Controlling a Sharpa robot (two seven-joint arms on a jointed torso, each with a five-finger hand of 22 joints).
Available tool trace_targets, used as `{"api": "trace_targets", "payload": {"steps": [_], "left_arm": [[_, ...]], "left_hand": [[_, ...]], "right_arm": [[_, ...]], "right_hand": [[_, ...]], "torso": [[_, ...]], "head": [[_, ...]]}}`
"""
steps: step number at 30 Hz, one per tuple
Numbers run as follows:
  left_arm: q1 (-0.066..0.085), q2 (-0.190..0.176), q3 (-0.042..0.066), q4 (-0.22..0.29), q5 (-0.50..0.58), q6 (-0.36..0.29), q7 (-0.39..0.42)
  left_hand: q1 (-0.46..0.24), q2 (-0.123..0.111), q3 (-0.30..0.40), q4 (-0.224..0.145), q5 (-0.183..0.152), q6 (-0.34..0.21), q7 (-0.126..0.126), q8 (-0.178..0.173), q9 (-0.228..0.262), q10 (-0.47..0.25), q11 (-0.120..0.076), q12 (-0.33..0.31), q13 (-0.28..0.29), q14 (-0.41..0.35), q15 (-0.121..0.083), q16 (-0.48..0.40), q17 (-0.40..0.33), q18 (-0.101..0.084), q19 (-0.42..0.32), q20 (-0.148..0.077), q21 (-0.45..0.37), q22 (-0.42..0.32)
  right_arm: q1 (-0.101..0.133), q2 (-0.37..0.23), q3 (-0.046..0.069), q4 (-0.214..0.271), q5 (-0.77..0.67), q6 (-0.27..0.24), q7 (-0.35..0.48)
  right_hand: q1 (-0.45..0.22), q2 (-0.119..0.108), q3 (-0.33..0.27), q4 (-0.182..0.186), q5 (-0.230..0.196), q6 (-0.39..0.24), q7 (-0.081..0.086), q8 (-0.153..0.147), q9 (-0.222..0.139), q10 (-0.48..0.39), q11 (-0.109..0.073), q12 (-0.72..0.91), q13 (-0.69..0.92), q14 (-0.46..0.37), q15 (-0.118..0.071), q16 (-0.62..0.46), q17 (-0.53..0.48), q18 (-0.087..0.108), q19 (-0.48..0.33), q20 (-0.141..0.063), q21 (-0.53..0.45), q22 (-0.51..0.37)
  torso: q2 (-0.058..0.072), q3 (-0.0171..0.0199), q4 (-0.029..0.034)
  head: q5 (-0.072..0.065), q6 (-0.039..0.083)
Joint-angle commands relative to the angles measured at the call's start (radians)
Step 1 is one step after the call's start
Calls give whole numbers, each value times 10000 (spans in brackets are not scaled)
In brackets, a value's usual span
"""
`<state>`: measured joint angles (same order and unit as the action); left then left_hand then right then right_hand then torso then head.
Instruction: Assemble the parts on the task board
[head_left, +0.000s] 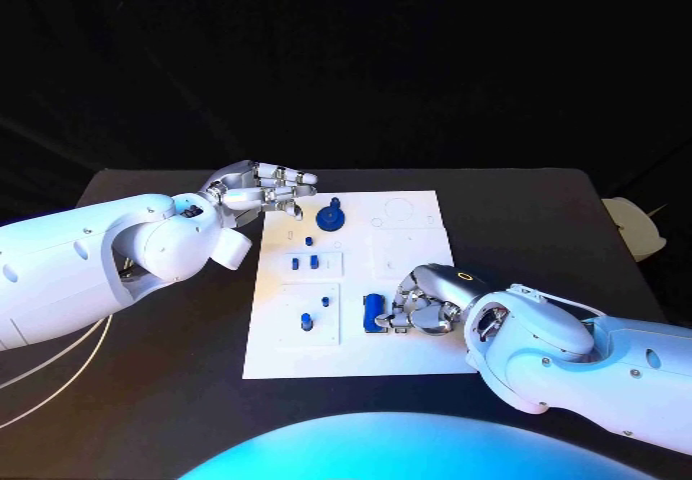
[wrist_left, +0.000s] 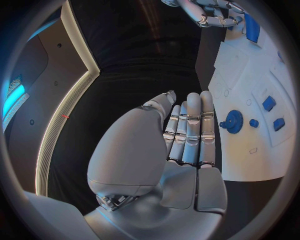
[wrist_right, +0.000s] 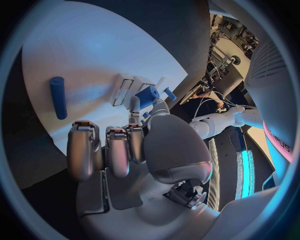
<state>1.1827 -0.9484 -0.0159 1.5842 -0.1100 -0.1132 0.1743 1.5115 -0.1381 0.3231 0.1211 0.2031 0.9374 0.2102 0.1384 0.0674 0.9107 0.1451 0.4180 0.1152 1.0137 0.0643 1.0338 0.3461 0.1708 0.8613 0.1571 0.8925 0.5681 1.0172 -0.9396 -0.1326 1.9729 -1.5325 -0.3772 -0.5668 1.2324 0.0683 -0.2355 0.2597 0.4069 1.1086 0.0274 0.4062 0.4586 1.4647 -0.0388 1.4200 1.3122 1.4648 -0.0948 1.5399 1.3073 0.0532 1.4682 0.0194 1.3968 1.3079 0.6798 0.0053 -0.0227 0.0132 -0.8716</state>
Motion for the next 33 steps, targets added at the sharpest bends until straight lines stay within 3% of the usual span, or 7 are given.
{"api": "trace_targets", "payload": {"steps": [1, 9, 12, 16, 33], "left_arm": [[6, 5, 4, 17, 30, 169, 50], [7, -9, 4, 20, 30, 171, 44], [7, -16, 4, 17, 30, 169, 43], [7, -30, 4, 14, 30, 167, 40], [7, -57, 4, 22, 30, 188, 17]], "left_hand": [[-109, -28, 10, -62, -2, -45, -2, 66, 4, -93, 0, 41, 14, -28, 37, -65, -17, 128, -40, 32, -32, -15], [-109, -28, 10, -62, -2, -45, -2, 66, 4, -93, 0, 41, 14, -28, 37, -65, -17, 128, -40, 32, -32, -15], [-109, -28, 10, -62, -2, -45, -2, 66, 4, -93, 0, 41, 14, -28, 37, -65, -17, 128, -40, 32, -32, -15], [-109, -28, 10, -62, -2, -45, -2, 66, 4, -93, 0, 41, 14, -28, 37, -65, -17, 128, -40, 32, -32, -15], [-109, -28, 10, -62, -2, -45, -2, 66, 4, -93, 0, 41, 14, -28, 37, -65, -17, 128, -40, 32, -32, -15]], "right_arm": [[-14, 7, -8, -75, -205, 124, -85], [-14, -63, -8, -33, -248, 174, -78], [-14, -103, -8, -1, -239, 186, -66], [-15, -185, -8, 39, -240, 200, -61], [-16, -326, -9, 140, -222, 230, -20]], "right_hand": [[220, 144, 54, 13, 159, 0, -60, 58, 7, 372, -71, 17, 1427, 929, -63, 39, 1979, -205, 479, -59, 72, 2201], [306, 110, 55, 0, 278, -2, -70, 57, 8, 379, -80, 26, 1440, 929, -70, 40, 1982, -206, 482, -67, 79, 2203], [299, -43, -34, 41, 536, -3, -64, 53, 7, 380, -76, 20, 1444, 930, -72, 42, 1986, -208, 483, -72, 84, 2204], [323, -73, -48, 55, 626, -3, -68, 50, 5, 381, -80, 21, 1449, 930, -73, 42, 1987, -207, 481, -74, 80, 2202], [366, -116, -66, 76, 669, 2, -66, 49, 4, 385, -81, 23, 1457, 928, -77, 39, 1981, -207, 481, -77, 83, 2203]], "torso": [[-2, 6, -12], [-5, 8, -12], [-10, 9, -11], [-6, 5, -11], [-8, -1, -11]], "head": [[6, -11], [1, -11], [4, -11], [-6, -11], [1, -11]]}}
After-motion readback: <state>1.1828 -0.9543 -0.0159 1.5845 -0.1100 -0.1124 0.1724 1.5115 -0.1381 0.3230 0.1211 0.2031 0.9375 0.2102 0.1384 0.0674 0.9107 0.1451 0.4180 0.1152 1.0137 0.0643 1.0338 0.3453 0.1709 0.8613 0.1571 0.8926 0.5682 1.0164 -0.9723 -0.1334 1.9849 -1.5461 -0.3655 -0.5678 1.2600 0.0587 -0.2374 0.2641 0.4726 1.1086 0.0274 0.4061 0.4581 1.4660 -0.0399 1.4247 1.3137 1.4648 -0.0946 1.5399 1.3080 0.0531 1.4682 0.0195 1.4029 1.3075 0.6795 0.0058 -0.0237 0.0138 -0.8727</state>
